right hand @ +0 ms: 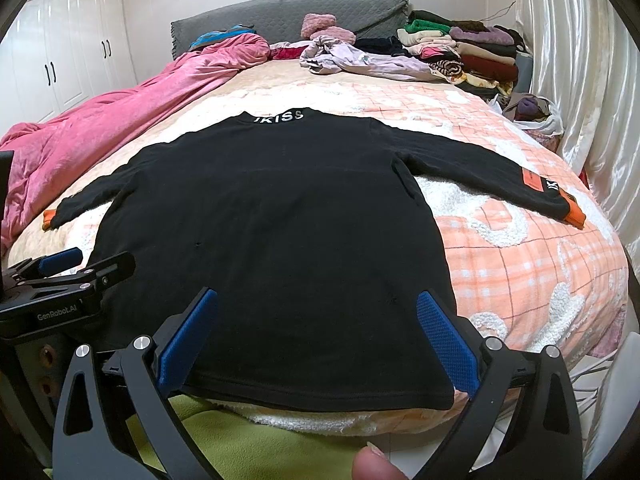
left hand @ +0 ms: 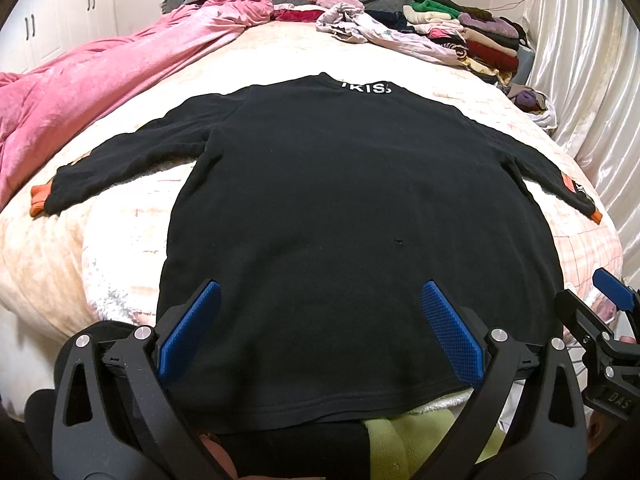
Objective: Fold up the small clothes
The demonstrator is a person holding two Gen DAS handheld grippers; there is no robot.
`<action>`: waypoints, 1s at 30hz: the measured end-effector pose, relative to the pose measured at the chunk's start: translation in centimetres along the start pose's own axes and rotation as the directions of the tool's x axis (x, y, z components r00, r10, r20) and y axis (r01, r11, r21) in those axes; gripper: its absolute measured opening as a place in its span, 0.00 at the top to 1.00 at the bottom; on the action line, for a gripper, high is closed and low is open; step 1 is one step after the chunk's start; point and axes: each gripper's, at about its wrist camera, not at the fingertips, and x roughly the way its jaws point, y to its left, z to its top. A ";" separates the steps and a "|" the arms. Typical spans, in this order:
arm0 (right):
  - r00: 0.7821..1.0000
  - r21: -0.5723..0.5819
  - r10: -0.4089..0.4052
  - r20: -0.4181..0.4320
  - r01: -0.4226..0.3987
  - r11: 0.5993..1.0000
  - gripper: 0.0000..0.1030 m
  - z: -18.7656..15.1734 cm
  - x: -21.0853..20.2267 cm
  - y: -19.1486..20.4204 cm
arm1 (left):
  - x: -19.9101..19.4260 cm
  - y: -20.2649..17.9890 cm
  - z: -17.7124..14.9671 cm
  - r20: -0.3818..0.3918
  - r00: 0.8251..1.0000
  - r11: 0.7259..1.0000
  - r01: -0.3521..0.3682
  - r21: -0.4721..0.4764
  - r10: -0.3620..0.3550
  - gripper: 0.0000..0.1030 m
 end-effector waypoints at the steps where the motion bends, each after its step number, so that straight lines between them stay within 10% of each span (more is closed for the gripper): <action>1: 1.000 0.000 0.000 0.000 0.000 1.000 0.04 0.0 0.0 0.0 | 0.0 0.0 0.0 -0.001 1.000 1.000 0.000 -0.001 0.000 0.09; 30: 1.000 0.006 -0.012 0.016 0.012 1.000 0.04 0.1 0.0 -0.3 | 0.2 0.1 0.3 0.000 1.000 1.000 0.005 0.001 -0.005 0.09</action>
